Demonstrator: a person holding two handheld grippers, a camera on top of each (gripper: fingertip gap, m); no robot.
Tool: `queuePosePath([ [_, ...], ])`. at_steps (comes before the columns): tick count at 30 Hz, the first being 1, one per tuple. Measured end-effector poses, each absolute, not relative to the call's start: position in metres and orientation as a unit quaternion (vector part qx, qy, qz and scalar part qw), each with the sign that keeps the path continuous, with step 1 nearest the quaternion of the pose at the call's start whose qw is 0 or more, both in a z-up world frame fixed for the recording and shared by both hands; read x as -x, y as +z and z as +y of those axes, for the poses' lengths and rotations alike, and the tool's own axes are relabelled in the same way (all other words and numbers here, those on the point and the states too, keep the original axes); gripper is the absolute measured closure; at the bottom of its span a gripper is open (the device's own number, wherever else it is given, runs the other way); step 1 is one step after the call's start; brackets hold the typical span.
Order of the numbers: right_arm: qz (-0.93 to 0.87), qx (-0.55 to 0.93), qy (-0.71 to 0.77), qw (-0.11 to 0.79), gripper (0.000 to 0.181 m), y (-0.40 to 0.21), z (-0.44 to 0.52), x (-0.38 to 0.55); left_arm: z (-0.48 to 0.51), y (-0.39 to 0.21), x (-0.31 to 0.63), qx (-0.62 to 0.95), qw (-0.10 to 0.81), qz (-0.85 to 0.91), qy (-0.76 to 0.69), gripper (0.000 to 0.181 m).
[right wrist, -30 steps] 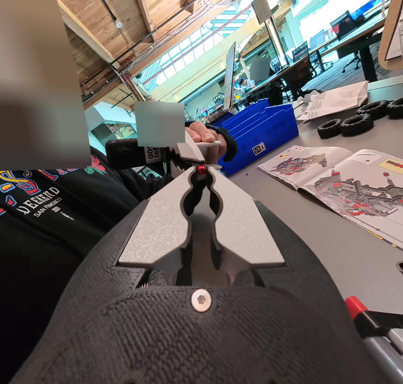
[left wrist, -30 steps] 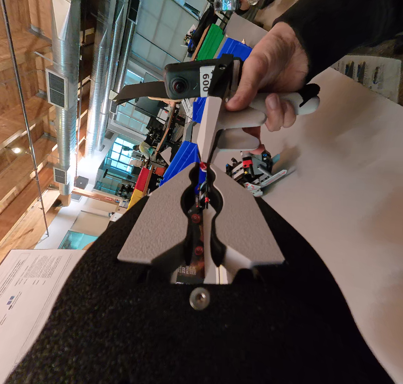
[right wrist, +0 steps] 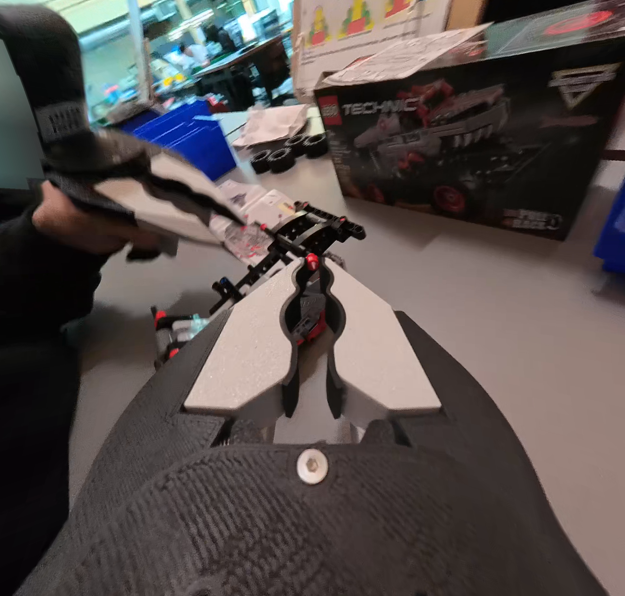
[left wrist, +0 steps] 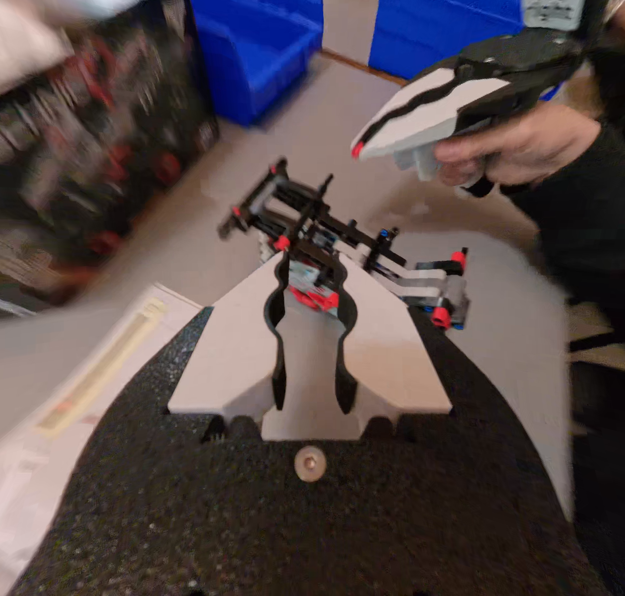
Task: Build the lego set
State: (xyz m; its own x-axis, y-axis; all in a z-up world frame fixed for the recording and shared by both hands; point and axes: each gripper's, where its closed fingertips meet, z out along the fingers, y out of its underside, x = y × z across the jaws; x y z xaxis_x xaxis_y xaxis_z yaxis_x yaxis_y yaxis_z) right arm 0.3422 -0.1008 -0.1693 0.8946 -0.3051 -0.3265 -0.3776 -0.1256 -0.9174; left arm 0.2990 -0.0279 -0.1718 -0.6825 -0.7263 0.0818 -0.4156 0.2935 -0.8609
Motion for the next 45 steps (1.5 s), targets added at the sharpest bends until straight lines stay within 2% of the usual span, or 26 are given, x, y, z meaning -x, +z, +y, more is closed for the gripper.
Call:
queuePosePath([
  [1,0.206,0.758,0.042,0.618,0.176,-0.174,-0.1,-0.341,-0.03,-0.157,-0.302,0.312,0.211,0.794,-0.478,0.16],
  [4,0.161,0.767,0.064,0.617,0.176,-0.181,-0.099,-0.345,-0.044,-0.138,-0.312,0.195,0.266,0.818,-0.471,0.168],
  [9,0.101,0.763,0.081,0.634,0.176,-0.177,-0.096,-0.348,-0.056,-0.171,-0.327,0.138,0.193,0.885,-0.4,0.169],
  [14,0.055,0.78,0.068,0.62,0.176,-0.183,-0.094,-0.348,-0.061,-0.198,-0.334,0.134,0.135,0.909,-0.371,0.165],
  [18,0.041,0.77,0.072,0.632,0.176,-0.184,-0.091,-0.348,-0.065,-0.2,-0.339,0.13,0.128,0.898,-0.401,0.177],
  [30,0.003,0.776,0.032,0.63,0.176,-0.192,-0.085,-0.349,-0.066,-0.199,-0.339,0.079,0.135,0.88,-0.449,0.178],
  [34,0.003,0.749,0.054,0.66,0.176,-0.182,-0.091,-0.348,-0.067,-0.199,-0.339,0.071,0.13,0.876,-0.459,0.178],
  [45,-0.007,0.749,0.076,0.658,0.176,-0.187,-0.087,-0.342,-0.068,-0.2,-0.341,0.067,0.105,0.874,-0.471,0.178],
])
